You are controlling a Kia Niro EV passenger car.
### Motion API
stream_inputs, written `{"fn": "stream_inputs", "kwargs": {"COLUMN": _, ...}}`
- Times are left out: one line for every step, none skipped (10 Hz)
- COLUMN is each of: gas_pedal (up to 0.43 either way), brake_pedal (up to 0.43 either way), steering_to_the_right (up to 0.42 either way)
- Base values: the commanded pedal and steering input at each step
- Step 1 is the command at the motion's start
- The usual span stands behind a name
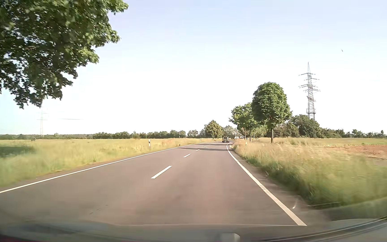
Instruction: Follow the waypoints while adhering to traffic rules and regulations
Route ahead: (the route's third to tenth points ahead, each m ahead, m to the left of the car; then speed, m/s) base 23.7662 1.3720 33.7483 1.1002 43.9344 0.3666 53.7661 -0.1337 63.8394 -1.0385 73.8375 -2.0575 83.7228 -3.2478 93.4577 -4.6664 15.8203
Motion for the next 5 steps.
{"fn": "stream_inputs", "kwargs": {"gas_pedal": 0.0, "brake_pedal": 0.03, "steering_to_the_right": 0.007}}
{"fn": "stream_inputs", "kwargs": {"gas_pedal": 0.0, "brake_pedal": 0.03, "steering_to_the_right": 0.008}}
{"fn": "stream_inputs", "kwargs": {"gas_pedal": 0.0, "brake_pedal": 0.03, "steering_to_the_right": 0.008}}
{"fn": "stream_inputs", "kwargs": {"gas_pedal": 0.0, "brake_pedal": 0.03, "steering_to_the_right": 0.008}}
{"fn": "stream_inputs", "kwargs": {"gas_pedal": 0.0, "brake_pedal": 0.03, "steering_to_the_right": 0.009}}
